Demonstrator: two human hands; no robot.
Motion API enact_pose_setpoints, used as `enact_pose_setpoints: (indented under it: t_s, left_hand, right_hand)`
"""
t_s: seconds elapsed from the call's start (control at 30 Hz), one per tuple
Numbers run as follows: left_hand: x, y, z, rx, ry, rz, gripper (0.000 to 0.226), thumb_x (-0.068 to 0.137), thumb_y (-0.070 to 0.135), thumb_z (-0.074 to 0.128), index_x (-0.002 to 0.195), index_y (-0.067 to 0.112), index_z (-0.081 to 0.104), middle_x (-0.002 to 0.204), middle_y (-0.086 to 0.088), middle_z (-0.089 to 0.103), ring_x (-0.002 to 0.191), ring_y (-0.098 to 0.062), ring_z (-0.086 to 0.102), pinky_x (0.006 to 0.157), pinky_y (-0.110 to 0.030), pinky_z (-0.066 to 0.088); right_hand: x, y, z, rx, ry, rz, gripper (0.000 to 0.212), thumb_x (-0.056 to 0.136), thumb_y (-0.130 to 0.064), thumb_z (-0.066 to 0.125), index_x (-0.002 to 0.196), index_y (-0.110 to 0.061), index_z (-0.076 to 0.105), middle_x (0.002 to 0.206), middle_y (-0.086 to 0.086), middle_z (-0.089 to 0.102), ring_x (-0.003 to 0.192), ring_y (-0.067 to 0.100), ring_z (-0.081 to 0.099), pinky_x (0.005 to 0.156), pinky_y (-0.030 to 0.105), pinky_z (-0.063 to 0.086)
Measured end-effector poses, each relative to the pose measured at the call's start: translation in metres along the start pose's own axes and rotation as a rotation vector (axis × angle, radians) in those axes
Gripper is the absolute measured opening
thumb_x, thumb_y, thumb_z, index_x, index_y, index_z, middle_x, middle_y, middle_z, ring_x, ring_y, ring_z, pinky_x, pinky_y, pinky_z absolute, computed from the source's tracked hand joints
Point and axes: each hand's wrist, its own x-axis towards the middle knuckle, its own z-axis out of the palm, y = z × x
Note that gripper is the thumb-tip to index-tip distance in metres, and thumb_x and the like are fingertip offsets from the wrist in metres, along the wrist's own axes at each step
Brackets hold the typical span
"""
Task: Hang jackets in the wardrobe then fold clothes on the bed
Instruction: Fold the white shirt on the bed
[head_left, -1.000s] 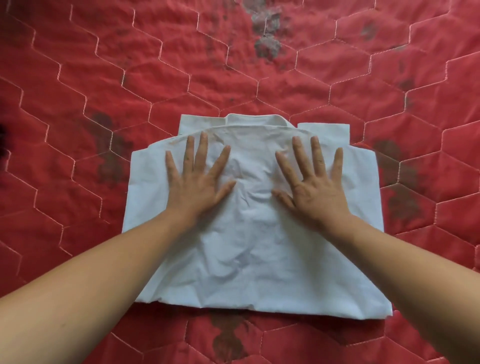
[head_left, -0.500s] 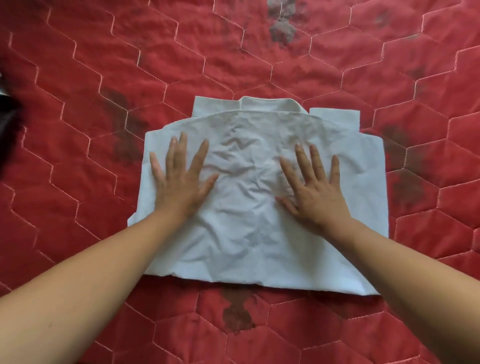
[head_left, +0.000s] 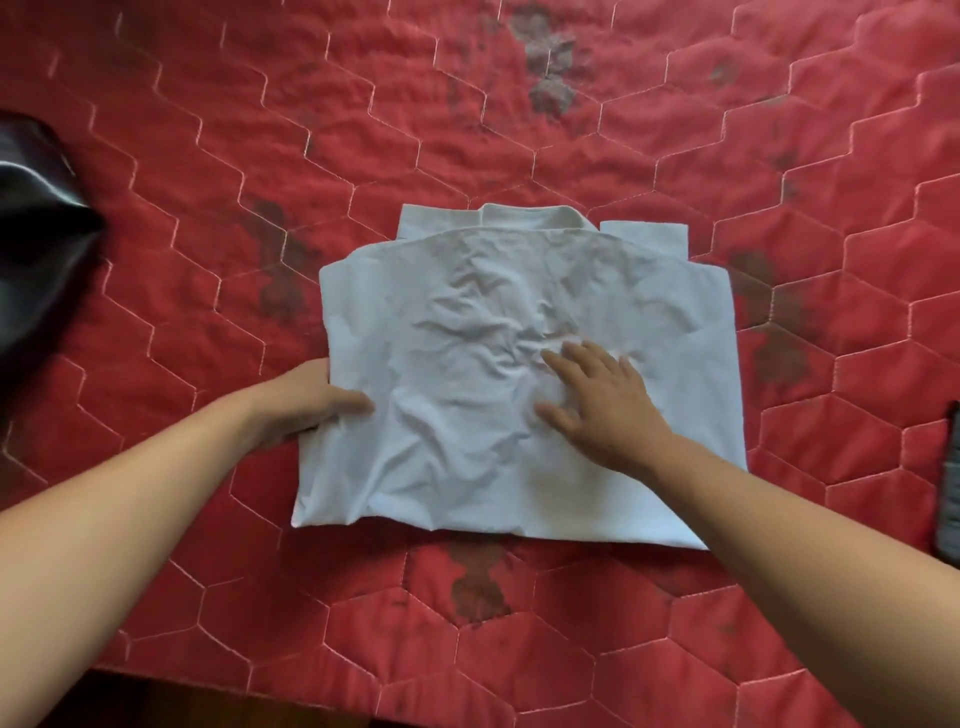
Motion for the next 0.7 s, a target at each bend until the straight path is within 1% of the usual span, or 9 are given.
enact_pose_setpoints:
  t_s: [0.1,0.17,0.3,0.37,0.43,0.5,0.53,0.63,0.7]
  left_hand:
    - [-0.015,0.048,0.037,0.004,-0.045,0.107,0.039,0.085,-0.006,0.06,0.119,0.012,0.067,0.106,-0.004,0.077,0.096,-0.021,0.074,0.084,-0.033,0.06]
    - [-0.019,0.079,0.077,-0.001,-0.07,0.198,0.039,0.083,-0.009,0.057,0.113,0.013,0.068,0.1,-0.003,0.077,0.096,-0.022,0.074,0.074,-0.026,0.059]
    - [-0.021,0.132,0.168,-0.025,-0.115,0.347,0.049,0.085,-0.002,0.052,0.129,0.019,0.046,0.102,0.005,0.065,0.083,-0.001,0.069,0.06,-0.018,0.056]
    - [-0.021,0.151,0.215,-0.057,-0.147,0.411,0.057,0.088,-0.005,0.046,0.137,0.021,0.033,0.109,0.008,0.06,0.085,0.002,0.069,0.056,-0.02,0.055]
    - [-0.009,0.16,0.256,-0.069,-0.203,0.401,0.073,0.093,0.004,0.049,0.155,0.021,0.014,0.125,0.004,0.057,0.096,-0.018,0.069,0.056,-0.027,0.055]
    - [0.009,0.157,0.282,0.007,-0.23,0.267,0.086,0.099,0.028,0.055,0.16,0.023,-0.006,0.138,-0.007,0.053,0.102,-0.023,0.064,0.065,-0.029,0.054]
    - [0.02,0.15,0.287,0.098,-0.21,0.221,0.09,0.098,0.041,0.055,0.16,0.024,-0.007,0.145,-0.01,0.046,0.111,-0.025,0.061,0.075,-0.03,0.052]
    - [0.034,0.122,0.288,0.36,-0.062,0.281,0.07,0.096,0.046,0.052,0.156,0.021,0.028,0.142,-0.013,0.045,0.12,-0.028,0.055,0.093,-0.035,0.047]
    - [0.037,0.103,0.276,0.461,0.107,0.396,0.056,0.098,0.037,0.053,0.15,0.019,0.043,0.137,-0.01,0.047,0.126,-0.027,0.049,0.104,-0.042,0.044]
  right_hand:
    - [-0.003,-0.014,-0.021,0.452,-0.035,0.155,0.059,0.096,-0.061,0.054,0.144,-0.027,0.053,0.146,-0.004,0.052,0.136,0.018,0.048,0.113,0.039,0.039]
    - [-0.006,-0.022,-0.041,0.809,-0.058,0.254,0.062,0.087,-0.073,0.053,0.126,-0.025,0.065,0.128,-0.005,0.064,0.118,0.018,0.063,0.103,0.041,0.05]
    - [-0.016,-0.002,-0.087,1.134,-0.042,0.344,0.086,0.069,-0.09,0.049,0.124,-0.025,0.063,0.119,0.002,0.07,0.104,0.021,0.071,0.09,0.043,0.06]
    - [-0.023,0.023,-0.104,1.128,-0.025,0.345,0.078,0.073,-0.087,0.058,0.12,-0.026,0.065,0.118,0.003,0.071,0.099,0.022,0.072,0.082,0.04,0.06]
    - [-0.03,0.053,-0.111,1.07,-0.009,0.337,0.056,0.083,-0.071,0.066,0.117,-0.027,0.062,0.116,0.0,0.071,0.093,0.016,0.07,0.077,0.035,0.057]
    - [-0.036,0.08,-0.108,0.998,0.063,0.366,0.045,0.087,-0.059,0.07,0.118,-0.029,0.056,0.111,-0.008,0.07,0.092,0.007,0.069,0.08,0.031,0.056]
    - [-0.036,0.092,-0.101,0.975,0.092,0.368,0.044,0.088,-0.055,0.072,0.12,-0.029,0.057,0.112,-0.009,0.071,0.096,0.006,0.07,0.086,0.032,0.057]
    - [-0.031,0.121,-0.079,0.882,0.147,0.382,0.052,0.082,-0.039,0.079,0.128,-0.027,0.057,0.117,-0.007,0.071,0.104,0.013,0.071,0.095,0.044,0.057]
    - [-0.027,0.125,-0.071,0.678,0.181,0.41,0.071,0.079,-0.023,0.071,0.143,-0.029,0.041,0.121,-0.002,0.065,0.107,0.024,0.064,0.094,0.044,0.053]
